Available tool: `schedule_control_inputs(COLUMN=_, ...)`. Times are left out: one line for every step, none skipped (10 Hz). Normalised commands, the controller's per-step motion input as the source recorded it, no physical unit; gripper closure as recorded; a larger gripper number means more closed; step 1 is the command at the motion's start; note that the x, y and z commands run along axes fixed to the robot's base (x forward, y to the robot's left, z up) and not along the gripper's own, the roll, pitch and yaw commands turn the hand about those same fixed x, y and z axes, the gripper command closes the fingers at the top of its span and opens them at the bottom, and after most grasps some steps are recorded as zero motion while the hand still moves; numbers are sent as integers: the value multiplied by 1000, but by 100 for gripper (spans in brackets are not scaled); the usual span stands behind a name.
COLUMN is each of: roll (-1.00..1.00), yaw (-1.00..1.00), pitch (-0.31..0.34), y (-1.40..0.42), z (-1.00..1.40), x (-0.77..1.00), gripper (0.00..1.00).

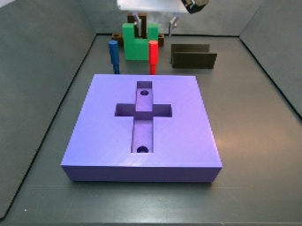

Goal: Pick up the green object. Move up. Move to above the board. Insert the green object.
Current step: Pick up the green object.

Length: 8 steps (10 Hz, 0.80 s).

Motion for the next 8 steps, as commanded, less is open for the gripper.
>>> schedule_control_inputs(roll=-49, yaw=0, pitch=0, y=0, z=-146, x=-29, gripper=0)
schedule_control_inputs(roll=0, yaw=0, pitch=0, y=-31, z=0, x=0, gripper=0)
schedule_control_inputs(roll=0, yaw=0, pitch=0, y=-89, z=0, x=0, gripper=0)
schedule_control_inputs(roll=0, yaw=0, pitch=0, y=0, z=0, x=0, gripper=0)
schedule_control_inputs(roll=0, yaw=0, pitch=0, y=0, z=0, x=0, gripper=100)
schedule_control_inputs(roll=0, yaw=0, pitch=0, y=0, z=0, x=0, gripper=100)
schedule_control_inputs(roll=0, yaw=0, pitch=0, y=0, z=0, x=0, gripper=100)
schedule_control_inputs(roll=0, yaw=0, pitch=0, y=0, z=0, x=0, gripper=100)
